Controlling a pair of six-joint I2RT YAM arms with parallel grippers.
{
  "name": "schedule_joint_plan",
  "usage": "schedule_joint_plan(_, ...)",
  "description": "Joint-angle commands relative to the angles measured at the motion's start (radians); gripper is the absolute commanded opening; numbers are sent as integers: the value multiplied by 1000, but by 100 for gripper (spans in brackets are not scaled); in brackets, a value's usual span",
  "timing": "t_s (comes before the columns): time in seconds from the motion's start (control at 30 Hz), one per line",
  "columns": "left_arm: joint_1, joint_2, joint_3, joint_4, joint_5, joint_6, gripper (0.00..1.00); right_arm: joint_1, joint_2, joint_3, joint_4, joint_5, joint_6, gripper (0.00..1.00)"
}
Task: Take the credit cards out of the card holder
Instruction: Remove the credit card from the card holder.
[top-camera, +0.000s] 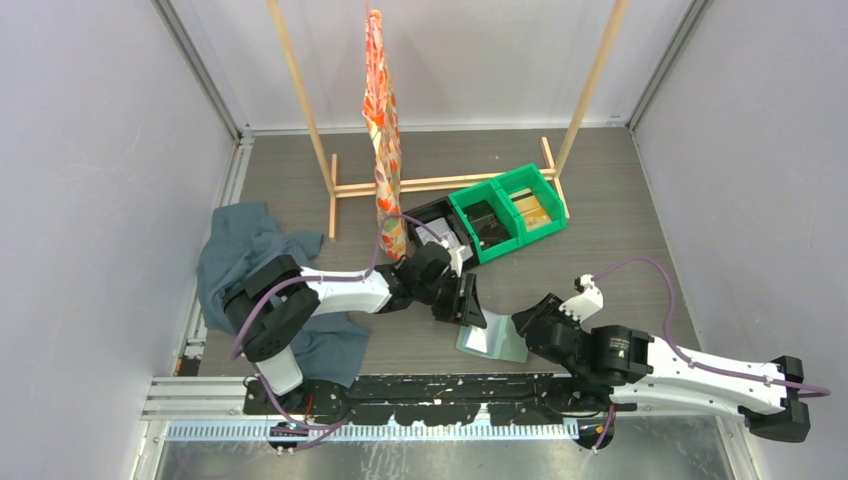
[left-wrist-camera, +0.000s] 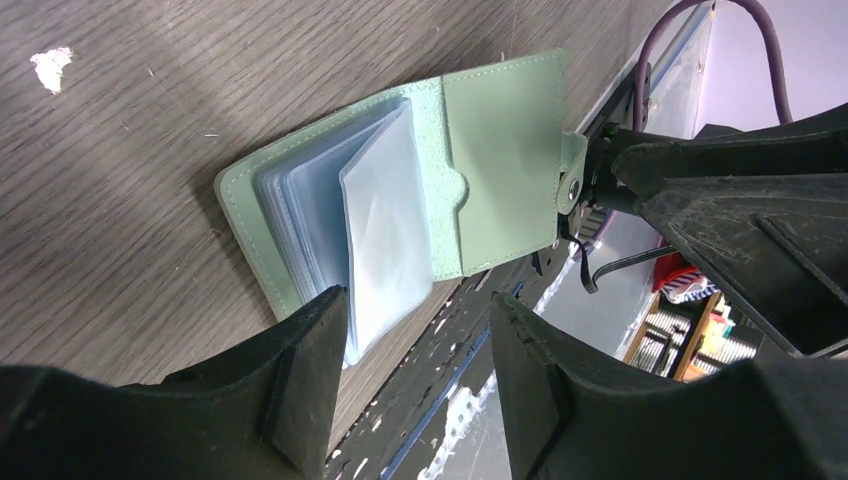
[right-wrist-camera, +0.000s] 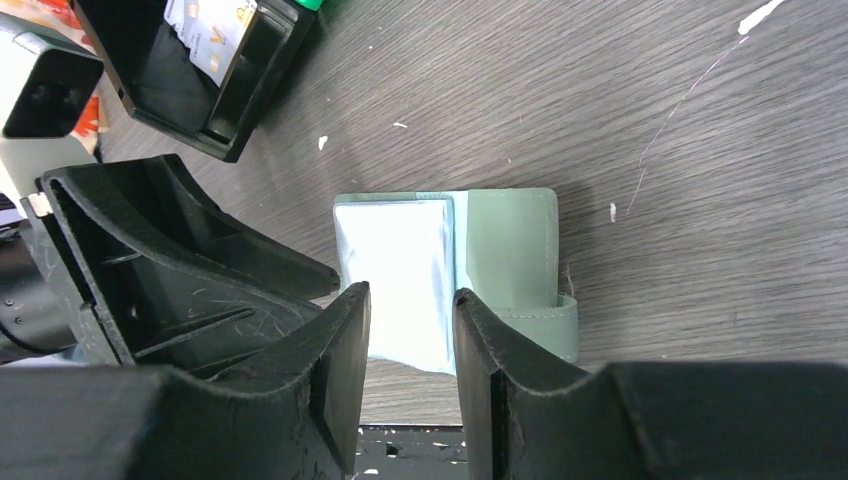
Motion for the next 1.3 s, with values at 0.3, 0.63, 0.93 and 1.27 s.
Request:
schedule_joint_plan(0.3,-32,27,22,79,51,-30,55,1,-17,2,-25,36,20,41)
schedule_joint_plan(0.63,-79,16,74,113,84,-60,54,1,-21,9,-30,45,20,41)
schedule_joint_plan(0.93,-130,84,134,137,101,-75,54,1,-63,47,-129,79,42,41)
schedule_joint_plan(1.27,-170,157,158,172,114,-102,53,2,-76,33,-135,82,60,41)
